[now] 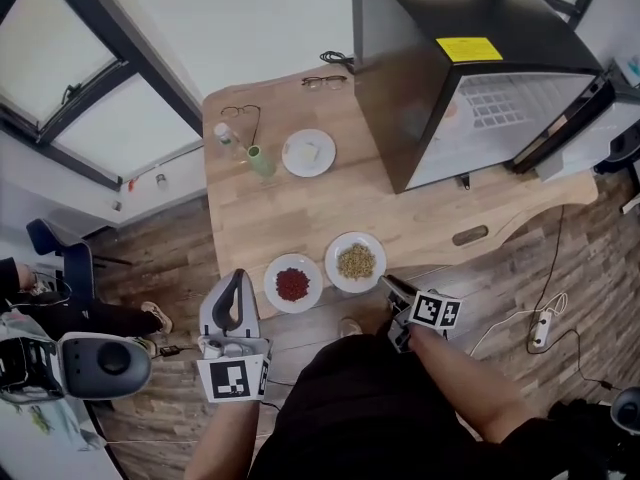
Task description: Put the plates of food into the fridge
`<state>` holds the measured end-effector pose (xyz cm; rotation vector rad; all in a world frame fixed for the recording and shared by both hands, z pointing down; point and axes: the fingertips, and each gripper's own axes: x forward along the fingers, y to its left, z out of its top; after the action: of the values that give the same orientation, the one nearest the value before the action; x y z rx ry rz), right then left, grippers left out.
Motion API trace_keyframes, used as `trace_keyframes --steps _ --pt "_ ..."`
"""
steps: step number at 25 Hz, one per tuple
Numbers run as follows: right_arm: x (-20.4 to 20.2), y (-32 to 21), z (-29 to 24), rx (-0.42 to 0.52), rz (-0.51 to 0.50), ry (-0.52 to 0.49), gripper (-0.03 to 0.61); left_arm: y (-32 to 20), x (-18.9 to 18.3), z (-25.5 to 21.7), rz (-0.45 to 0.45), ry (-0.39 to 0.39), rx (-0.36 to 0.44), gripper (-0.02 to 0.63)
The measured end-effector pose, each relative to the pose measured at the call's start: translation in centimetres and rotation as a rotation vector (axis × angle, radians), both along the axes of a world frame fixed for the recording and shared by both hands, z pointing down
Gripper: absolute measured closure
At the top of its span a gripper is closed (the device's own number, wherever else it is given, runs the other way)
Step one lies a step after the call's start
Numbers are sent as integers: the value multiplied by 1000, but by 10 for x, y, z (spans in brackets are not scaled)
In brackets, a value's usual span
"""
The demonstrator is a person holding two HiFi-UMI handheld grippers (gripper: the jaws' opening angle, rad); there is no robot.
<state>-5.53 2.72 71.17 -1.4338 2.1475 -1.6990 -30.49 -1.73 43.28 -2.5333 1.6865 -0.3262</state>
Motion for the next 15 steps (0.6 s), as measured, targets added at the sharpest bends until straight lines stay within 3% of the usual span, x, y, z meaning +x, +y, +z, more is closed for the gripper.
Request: trace_keyframes --steps 4,9,12,15 --pt "-8 1 25 -64 17 -1 426 3 -11 -1 1 -41 12 609" --pt "-15 3 38 -112 93 -110 427 6 -27 -5 -15 -49 19 610" --pt "-21 -3 36 -111 120 -190 503 7 -36 -8 -34 -23 32 609" --pt "-22 -9 29 -97 152 -262 527 7 -41 -9 -38 -19 41 609"
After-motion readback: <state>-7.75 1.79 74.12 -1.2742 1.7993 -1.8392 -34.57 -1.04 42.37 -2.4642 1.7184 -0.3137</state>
